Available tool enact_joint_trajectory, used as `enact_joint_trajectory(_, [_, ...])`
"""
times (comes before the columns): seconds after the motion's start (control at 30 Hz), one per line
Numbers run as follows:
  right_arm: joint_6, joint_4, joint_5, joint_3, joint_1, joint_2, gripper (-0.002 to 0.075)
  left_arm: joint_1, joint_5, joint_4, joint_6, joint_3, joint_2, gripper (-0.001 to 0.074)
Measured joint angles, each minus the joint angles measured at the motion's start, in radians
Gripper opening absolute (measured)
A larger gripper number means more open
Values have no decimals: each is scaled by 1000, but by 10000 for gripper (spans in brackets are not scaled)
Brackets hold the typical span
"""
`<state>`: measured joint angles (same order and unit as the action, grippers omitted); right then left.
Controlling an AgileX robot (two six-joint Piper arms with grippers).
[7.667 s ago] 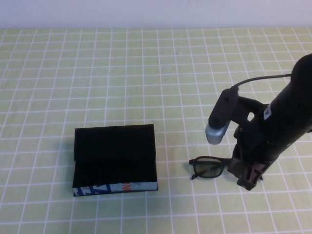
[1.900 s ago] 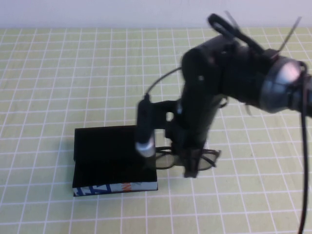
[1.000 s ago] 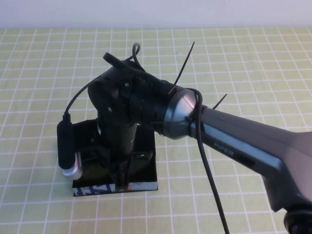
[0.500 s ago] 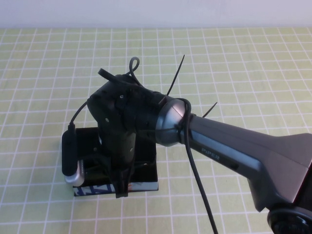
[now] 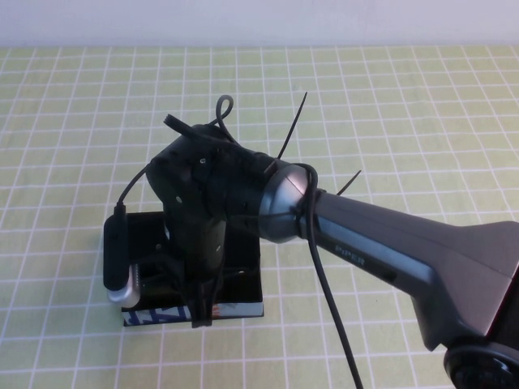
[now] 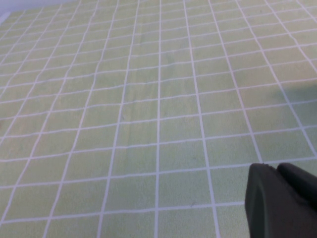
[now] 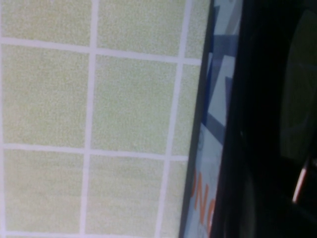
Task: Return glasses to glasses case
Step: Place the glasses in the glasses case
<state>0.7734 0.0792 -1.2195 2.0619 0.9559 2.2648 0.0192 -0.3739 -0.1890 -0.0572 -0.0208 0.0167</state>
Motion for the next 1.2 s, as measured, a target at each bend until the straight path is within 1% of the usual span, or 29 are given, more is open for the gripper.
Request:
enact_joint_trajectory(0.27, [0, 0, 0, 0, -8, 0, 172, 0, 0, 0, 0, 0, 0, 0])
enact_joint_trajectory(0.53, [-9, 38, -2, 0, -10, -44, 196, 0, 0, 0, 0, 0, 0, 0])
enact_joint_trajectory(0.67, [-66, 61, -8, 0, -10, -81, 196, 0, 0, 0, 0, 0, 0, 0])
enact_joint_trajectory(0.73, [-114, 89, -10, 0, -10, -101, 189, 0, 0, 0, 0, 0, 0, 0])
enact_joint_trajectory(0.8, [-184, 126, -10, 0, -10, -120, 163, 0, 0, 0, 0, 0, 0, 0])
enact_joint_trajectory(0.93, [-249, 180, -12, 0, -12, -147, 53, 0, 0, 0, 0, 0, 0, 0])
enact_joint_trajectory(1.0, [-264, 188, -14, 0, -19, -160, 13, 0, 0, 0, 0, 0, 0, 0])
enact_joint_trajectory(1.1, [-301, 173, -16, 0, -48, -188, -7, 0, 0, 0, 0, 0, 0, 0])
enact_joint_trajectory(1.2, [-337, 109, -18, 0, -100, -223, -14, 0, 0, 0, 0, 0, 0, 0])
